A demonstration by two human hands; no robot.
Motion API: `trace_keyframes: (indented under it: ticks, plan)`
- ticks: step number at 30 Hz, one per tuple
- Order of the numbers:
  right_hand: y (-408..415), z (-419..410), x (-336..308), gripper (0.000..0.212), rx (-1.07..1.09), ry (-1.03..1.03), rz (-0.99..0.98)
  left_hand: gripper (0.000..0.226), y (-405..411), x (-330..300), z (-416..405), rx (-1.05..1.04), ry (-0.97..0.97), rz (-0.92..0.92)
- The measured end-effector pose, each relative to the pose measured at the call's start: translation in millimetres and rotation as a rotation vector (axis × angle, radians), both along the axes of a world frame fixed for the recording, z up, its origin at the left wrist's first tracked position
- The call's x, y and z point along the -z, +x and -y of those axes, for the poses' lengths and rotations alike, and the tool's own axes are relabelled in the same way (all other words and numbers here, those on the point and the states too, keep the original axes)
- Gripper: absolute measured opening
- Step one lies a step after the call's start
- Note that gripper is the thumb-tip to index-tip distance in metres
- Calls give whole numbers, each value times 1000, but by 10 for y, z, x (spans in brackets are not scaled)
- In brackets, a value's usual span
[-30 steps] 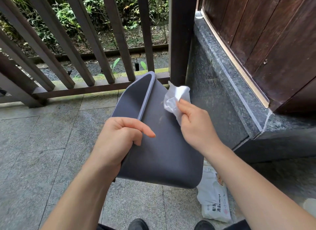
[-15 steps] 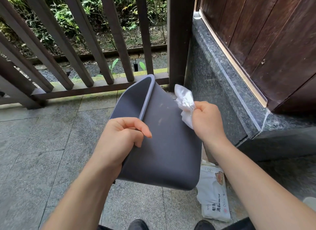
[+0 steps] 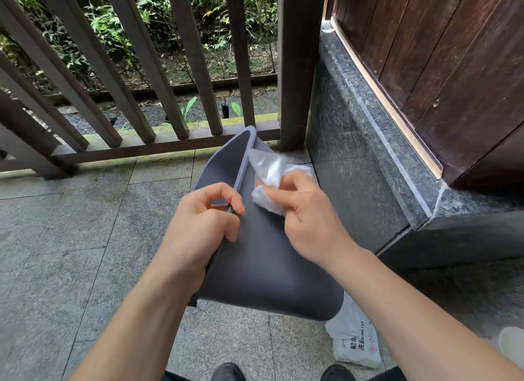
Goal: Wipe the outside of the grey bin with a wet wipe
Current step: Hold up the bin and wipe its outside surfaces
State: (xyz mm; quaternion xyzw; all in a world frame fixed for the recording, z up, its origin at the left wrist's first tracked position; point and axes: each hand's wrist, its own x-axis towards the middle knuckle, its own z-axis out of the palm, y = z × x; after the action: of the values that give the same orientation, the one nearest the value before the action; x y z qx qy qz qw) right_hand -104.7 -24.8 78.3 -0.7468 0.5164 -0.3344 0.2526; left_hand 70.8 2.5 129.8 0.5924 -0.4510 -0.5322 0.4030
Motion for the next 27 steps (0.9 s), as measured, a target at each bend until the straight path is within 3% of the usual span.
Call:
trace_keyframes:
  ticks: [6, 9, 13, 18, 20, 24, 27]
  plan:
    - [144, -116, -44, 62, -252, -107, 3, 30, 93, 9, -7, -13, -25, 29]
    - [194, -162, -42, 59, -265, -158, 16, 29, 116, -22, 8, -3, -46, 55]
    - [89, 13, 60, 49, -5, -102, -21, 27, 77, -61, -8, 23, -61, 73]
    - [-217, 279, 264, 48, 247, 329, 44, 26, 75, -69, -59, 56, -54, 43]
    - [-201, 251, 319, 48, 303, 381, 37, 27, 52, -66, -58, 56, -38, 12]
    - [54, 51, 233, 48, 230, 239, 37, 27, 60, -58, -48, 29, -15, -9]
    - [434, -303, 37, 48, -18, 12, 75, 27, 153, -50, -23, -17, -26, -14]
